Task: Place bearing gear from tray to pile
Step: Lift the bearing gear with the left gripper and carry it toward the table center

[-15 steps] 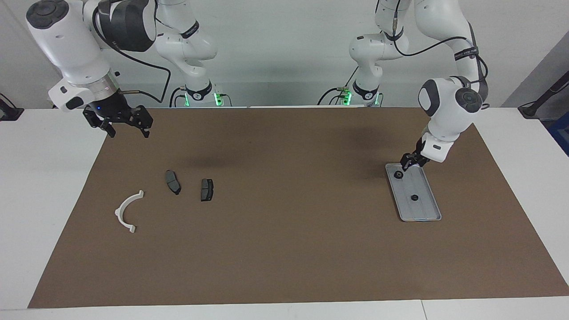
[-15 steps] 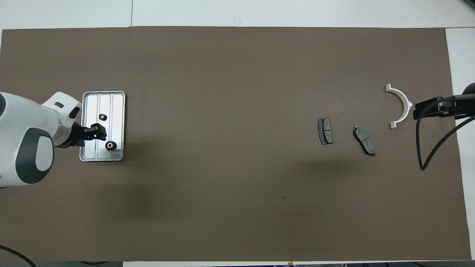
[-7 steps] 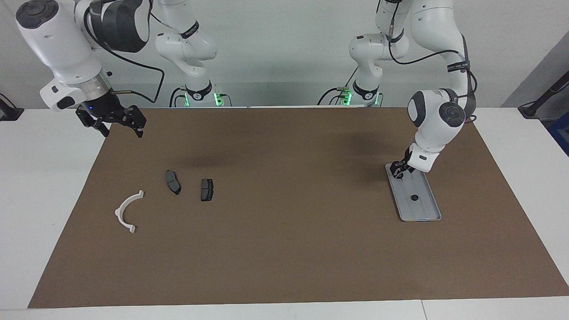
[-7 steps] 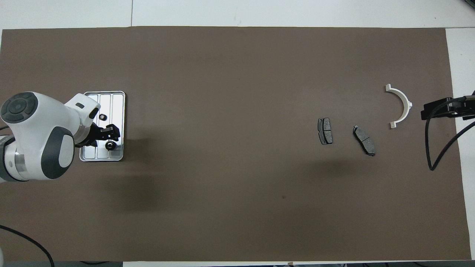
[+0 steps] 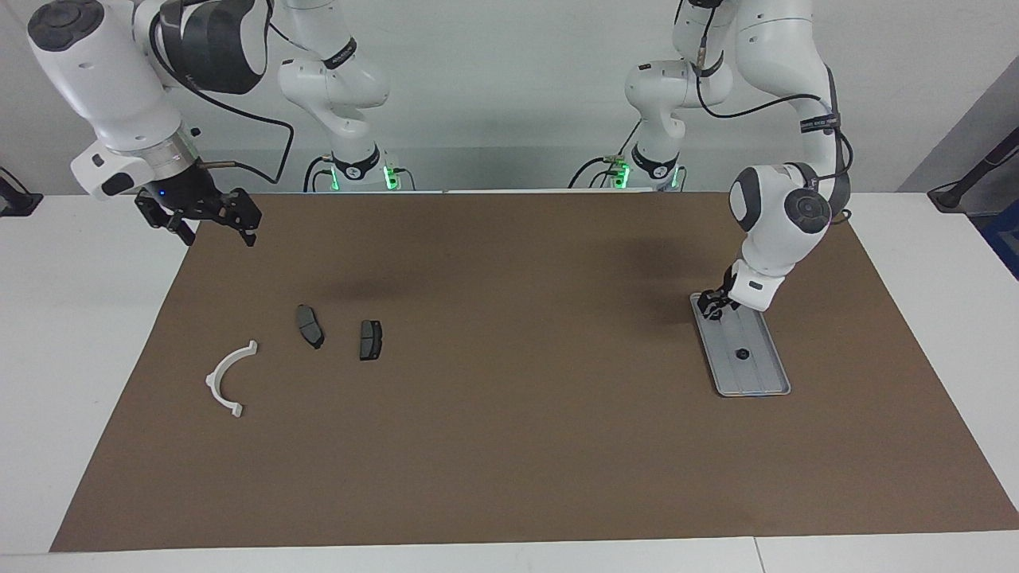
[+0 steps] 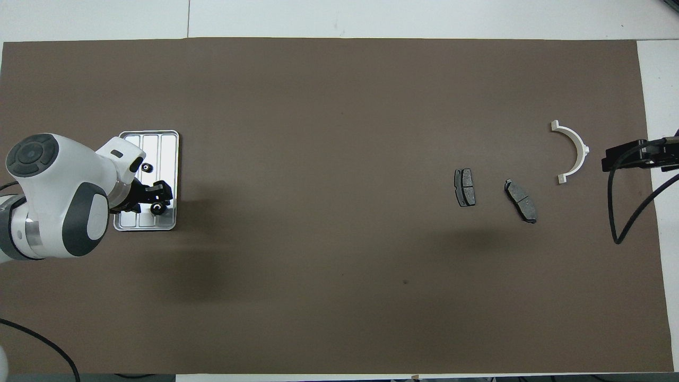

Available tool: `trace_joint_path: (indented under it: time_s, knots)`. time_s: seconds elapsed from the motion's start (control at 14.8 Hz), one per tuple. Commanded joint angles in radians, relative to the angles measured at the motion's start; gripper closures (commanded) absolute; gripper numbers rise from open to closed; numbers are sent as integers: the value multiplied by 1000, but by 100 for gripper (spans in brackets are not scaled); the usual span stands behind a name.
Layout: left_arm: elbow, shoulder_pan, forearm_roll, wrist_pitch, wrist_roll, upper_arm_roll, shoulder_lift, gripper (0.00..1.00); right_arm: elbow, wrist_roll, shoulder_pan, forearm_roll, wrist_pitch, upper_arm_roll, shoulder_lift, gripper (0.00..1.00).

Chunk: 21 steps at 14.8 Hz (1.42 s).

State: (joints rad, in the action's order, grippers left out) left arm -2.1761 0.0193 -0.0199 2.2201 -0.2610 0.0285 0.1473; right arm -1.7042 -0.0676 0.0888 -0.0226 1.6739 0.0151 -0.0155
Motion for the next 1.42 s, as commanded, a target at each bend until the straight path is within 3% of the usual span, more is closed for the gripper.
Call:
trace_joint_path:
  time_s: [0.0,0.68,0.81,1.08,1.22,1.35]
  knots:
    - [-21,-2,-20,29,-4,-2,-3,31,-31,-34,17,9,30,-6,-20,0]
    - [-63,2,-20,90,-4,-4,0,37,-43,-29,16,9,35,-6,-24,0]
    - [-63,1,-20,90,-4,-4,0,49,-41,-31,14,1,55,-6,-24,0]
    - [-56,-4,-20,78,5,-4,0,88,-43,-31,14,3,56,-7,-24,0]
    - [-15,-5,-20,37,11,-4,8,92,-43,-29,14,3,56,-6,-24,0]
    - [106,1,-18,-92,-3,-2,21,92,-43,-31,16,3,56,-6,-24,0]
